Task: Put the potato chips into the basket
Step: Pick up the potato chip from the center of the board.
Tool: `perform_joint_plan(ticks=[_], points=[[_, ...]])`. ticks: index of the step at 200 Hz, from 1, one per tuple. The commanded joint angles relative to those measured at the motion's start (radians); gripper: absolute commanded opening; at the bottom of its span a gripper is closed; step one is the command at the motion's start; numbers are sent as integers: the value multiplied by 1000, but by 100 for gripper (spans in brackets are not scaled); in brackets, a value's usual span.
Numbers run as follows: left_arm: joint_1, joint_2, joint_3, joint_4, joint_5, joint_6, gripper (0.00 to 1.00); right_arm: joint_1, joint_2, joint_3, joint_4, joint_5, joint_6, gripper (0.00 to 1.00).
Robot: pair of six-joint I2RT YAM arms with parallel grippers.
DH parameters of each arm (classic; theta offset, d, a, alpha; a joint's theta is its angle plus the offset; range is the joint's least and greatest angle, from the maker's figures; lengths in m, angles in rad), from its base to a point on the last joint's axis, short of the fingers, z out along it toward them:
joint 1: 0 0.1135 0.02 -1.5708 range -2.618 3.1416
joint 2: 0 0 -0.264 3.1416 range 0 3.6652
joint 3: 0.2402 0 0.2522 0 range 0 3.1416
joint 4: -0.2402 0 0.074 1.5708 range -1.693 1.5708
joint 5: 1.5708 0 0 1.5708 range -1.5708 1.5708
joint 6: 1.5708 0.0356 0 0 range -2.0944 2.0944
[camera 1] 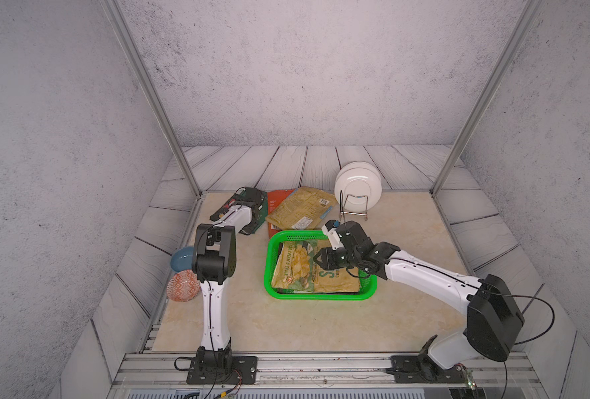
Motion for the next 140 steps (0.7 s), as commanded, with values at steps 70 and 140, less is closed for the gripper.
perform_joint_plan(ticks=[70, 140], points=[[43, 59, 9, 4, -8, 45, 69, 0, -69, -21, 44, -19, 12, 37], [67, 47, -9, 12, 2, 54, 29, 0, -72, -15, 46, -27, 14, 35]])
